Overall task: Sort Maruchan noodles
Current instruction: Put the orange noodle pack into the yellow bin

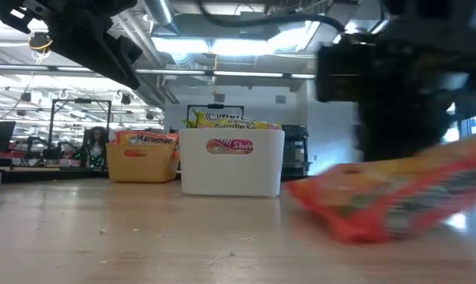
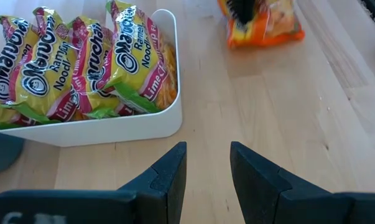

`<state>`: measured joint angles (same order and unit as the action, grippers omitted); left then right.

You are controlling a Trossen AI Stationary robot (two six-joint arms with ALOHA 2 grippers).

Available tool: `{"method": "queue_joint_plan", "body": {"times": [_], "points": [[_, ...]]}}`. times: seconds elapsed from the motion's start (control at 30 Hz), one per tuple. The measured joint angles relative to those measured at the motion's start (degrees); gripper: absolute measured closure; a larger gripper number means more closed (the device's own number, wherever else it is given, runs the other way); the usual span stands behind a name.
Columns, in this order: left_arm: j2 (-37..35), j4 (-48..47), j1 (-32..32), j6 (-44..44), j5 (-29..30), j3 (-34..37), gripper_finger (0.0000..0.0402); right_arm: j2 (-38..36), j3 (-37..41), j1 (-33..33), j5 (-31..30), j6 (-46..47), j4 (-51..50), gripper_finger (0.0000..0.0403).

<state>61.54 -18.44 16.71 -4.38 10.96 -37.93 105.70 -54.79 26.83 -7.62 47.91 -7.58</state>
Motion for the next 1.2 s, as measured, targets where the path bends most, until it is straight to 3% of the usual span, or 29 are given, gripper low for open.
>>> {"method": "queue_joint_plan", "body": {"times": [0.13, 0.3, 0.6, 0.9, 1.2], "points": [[0.00, 0.02, 0.00, -0.03, -0.02, 0.00, 0.0285, 3.37, -5.16, -2.90, -2.88, -10.02, 0.78, 0.0403], [0.00, 0.07, -0.01, -1.01, -0.08, 0.00, 0.0285, 10.14, -12.75, -6.14, -3.15, -15.43, 1.11, 0.0403], [0.84, 2.45, 0.13, -5.70, 0.26, 0.00, 0.0280, 17.60, -27.94, -7.03, -8.29, -31.70, 1.86, 0.0403], [5.22, 2.38, 2.65, -15.87, -2.32, 0.00, 0.0221, 14.57, -32.20, -0.31, -18.86, -27.00, -9.61, 0.0403], [13.49, 3.84, 4.00, -29.01, -2.96, -0.01, 0.0208, 15.28, -25.60, 4.69, -25.34, -12.88, -7.53, 0.0403]]}}
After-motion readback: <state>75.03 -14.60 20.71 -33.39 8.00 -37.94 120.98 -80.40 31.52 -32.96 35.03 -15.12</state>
